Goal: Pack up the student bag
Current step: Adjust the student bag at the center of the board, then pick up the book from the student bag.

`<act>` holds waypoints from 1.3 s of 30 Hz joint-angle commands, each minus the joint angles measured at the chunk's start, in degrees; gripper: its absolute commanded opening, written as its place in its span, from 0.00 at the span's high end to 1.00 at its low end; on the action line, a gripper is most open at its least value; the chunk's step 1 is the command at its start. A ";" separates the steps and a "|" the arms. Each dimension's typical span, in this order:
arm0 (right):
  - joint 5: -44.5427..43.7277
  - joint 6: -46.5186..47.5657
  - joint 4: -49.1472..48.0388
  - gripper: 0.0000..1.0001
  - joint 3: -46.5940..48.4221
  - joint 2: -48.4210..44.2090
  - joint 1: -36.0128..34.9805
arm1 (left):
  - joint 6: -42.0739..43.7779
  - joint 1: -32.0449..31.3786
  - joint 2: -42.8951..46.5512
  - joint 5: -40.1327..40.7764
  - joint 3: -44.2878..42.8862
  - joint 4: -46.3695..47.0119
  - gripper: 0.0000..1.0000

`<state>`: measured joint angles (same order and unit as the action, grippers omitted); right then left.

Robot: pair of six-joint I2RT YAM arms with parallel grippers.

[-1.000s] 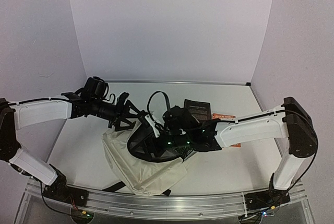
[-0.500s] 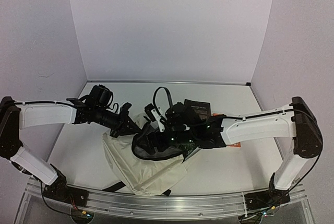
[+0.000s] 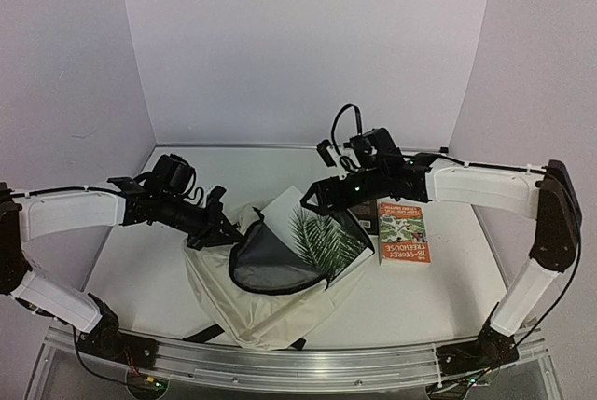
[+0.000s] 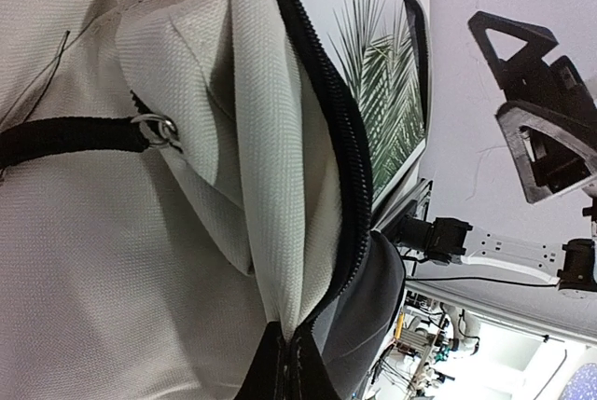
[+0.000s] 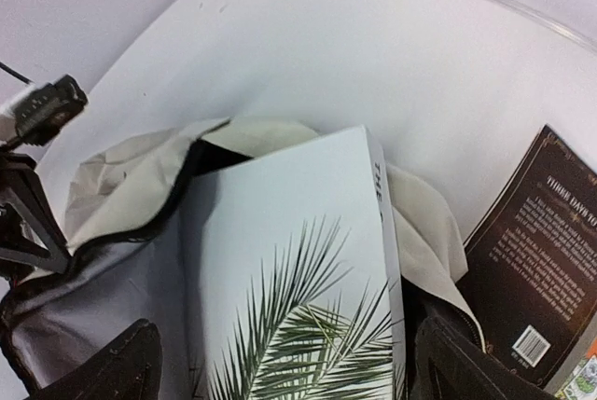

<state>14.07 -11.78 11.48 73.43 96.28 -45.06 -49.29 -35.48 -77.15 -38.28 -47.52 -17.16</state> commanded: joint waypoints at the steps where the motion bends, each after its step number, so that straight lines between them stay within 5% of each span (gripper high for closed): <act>1: 11.84 2.28 2.85 0.12 0.77 4.73 3.29 | 2.16 -0.55 2.25 1.77 0.85 -5.55 1.00; 21: 37.66 6.18 9.79 0.22 4.85 18.87 9.14 | 5.48 2.25 8.41 9.50 0.60 -15.08 1.00; 27: 48.17 4.23 9.48 0.45 7.82 20.89 9.12 | 10.43 8.25 7.79 8.46 -0.96 -15.21 1.00; 34: 47.89 1.40 9.07 0.67 5.09 19.32 8.83 | 22.71 15.73 -3.36 6.13 -11.98 -9.75 1.00; 39: 46.79 -6.13 1.18 0.70 -2.64 14.32 6.55 | 28.63 16.32 -17.68 -0.63 -26.12 -7.11 1.00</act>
<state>59.09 -13.29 15.78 76.86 116.09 -35.83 -28.36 -21.35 -86.29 -37.77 -61.89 -32.45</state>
